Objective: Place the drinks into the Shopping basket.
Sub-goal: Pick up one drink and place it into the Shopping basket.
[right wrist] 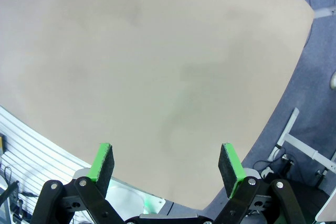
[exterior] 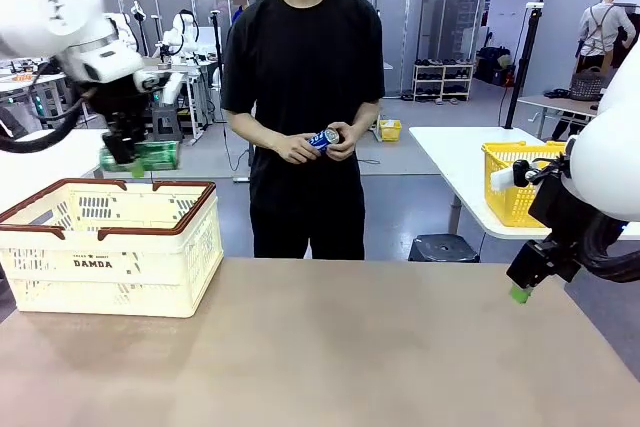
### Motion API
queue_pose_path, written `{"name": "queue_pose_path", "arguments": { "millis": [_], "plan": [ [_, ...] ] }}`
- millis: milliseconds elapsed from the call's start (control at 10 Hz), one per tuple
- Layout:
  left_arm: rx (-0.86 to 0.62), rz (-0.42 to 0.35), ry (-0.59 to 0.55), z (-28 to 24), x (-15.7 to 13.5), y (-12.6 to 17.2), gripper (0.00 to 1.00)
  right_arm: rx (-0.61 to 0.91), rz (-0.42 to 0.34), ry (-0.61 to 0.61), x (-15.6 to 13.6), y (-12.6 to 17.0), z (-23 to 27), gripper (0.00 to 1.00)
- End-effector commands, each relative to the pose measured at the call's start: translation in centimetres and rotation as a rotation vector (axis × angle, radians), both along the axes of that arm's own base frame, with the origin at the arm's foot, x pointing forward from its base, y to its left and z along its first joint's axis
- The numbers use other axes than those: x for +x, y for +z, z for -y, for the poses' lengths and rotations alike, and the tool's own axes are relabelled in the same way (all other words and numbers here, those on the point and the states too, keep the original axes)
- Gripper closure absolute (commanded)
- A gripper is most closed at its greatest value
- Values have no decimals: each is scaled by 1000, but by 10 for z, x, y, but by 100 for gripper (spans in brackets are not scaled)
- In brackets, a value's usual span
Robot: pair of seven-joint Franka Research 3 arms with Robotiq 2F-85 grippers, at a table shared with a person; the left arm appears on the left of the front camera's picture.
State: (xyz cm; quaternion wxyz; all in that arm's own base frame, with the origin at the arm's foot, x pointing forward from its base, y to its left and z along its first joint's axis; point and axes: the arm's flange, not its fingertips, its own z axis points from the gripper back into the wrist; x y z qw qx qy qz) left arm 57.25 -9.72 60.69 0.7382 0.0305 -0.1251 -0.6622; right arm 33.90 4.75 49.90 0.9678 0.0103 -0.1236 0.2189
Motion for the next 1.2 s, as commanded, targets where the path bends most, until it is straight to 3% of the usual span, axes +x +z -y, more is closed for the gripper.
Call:
{"name": "queue_pose_path", "arguments": {
  "millis": [0,300,600,700,1100],
  "plan": [
    [-1,26,87,-30,4,-17,43,6,-3,5,-2,-2,1,0],
    [-5,28,94,-57,29,-34,43,6,-3,5,-2,-2,1,0],
    [13,64,82,-61,34,-33,43,6,-3,5,-2,-2,1,0],
    [3,4,111,-61,32,-45,43,6,-3,5,-2,-2,1,0],
    [3,4,111,-61,32,-45,43,6,-3,5,-2,-2,1,0]
  ]
}}
